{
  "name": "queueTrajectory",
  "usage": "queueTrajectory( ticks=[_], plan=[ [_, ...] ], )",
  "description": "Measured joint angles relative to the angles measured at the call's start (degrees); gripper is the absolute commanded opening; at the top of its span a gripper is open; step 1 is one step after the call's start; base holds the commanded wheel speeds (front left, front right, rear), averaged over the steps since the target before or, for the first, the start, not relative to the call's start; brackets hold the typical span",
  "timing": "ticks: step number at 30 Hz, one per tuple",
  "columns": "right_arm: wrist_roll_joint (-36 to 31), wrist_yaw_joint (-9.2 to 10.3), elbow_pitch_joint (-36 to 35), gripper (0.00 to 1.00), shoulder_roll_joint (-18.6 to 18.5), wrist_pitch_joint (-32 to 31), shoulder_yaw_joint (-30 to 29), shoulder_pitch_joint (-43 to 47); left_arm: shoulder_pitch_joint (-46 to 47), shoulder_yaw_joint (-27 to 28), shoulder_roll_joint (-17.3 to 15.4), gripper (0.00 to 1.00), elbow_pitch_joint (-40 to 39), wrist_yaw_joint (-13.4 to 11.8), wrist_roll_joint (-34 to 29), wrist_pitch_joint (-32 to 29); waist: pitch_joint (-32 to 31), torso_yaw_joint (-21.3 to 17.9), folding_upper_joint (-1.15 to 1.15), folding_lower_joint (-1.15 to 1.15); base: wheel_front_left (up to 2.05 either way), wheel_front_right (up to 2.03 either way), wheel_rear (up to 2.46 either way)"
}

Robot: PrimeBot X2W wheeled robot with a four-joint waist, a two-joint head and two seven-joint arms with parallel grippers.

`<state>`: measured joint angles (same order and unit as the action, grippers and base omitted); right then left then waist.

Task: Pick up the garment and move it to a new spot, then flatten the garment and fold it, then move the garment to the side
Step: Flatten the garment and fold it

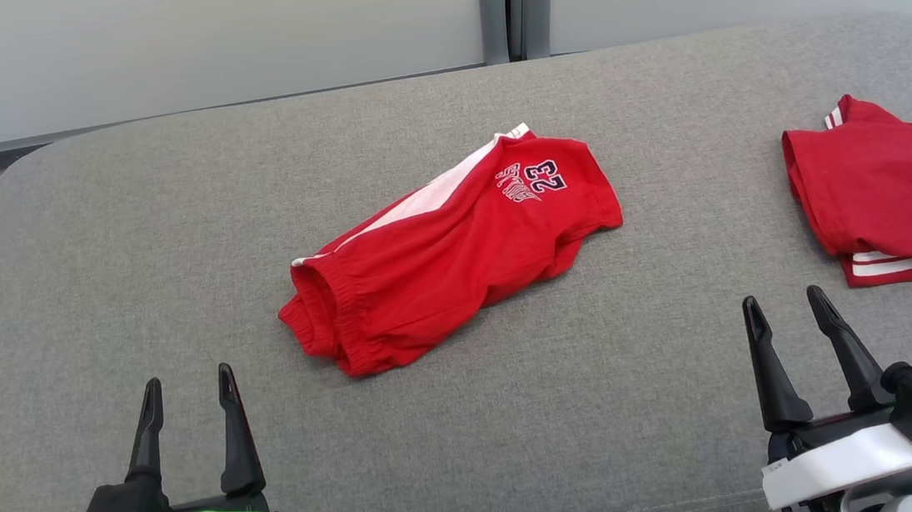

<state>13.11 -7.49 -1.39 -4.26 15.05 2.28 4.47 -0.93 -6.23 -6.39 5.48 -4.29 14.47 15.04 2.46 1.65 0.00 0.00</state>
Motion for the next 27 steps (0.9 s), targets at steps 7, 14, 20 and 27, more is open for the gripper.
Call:
queueTrajectory(
  ticks=[7,14,20,27],
  plan=[
    [0.3,0.00,0.3,1.00,0.3,0.0,-0.3,0.0,0.0,-0.5,0.0,1.00,0.4,0.0,-0.4,0.0,0.1,0.6,0.00,0.00,0.00,0.00,0.00],
    [0.9,0.00,1.3,1.00,0.4,0.0,-0.5,0.0,0.0,-0.6,0.0,1.00,0.6,0.0,-0.4,0.0,-0.1,1.3,0.00,0.00,0.00,0.00,0.00],
    [2.6,0.00,4.9,1.00,-1.5,0.0,-1.2,-1.6,0.2,-1.0,0.2,1.00,0.7,0.0,0.0,0.0,-0.3,2.4,0.00,0.00,0.00,0.00,0.00],
    [5.6,0.00,15.3,1.00,-7.4,0.0,-0.8,-9.5,1.7,-2.3,0.6,1.00,0.7,0.3,0.3,0.0,0.9,4.6,0.00,0.00,0.00,0.00,0.00]
  ],
)
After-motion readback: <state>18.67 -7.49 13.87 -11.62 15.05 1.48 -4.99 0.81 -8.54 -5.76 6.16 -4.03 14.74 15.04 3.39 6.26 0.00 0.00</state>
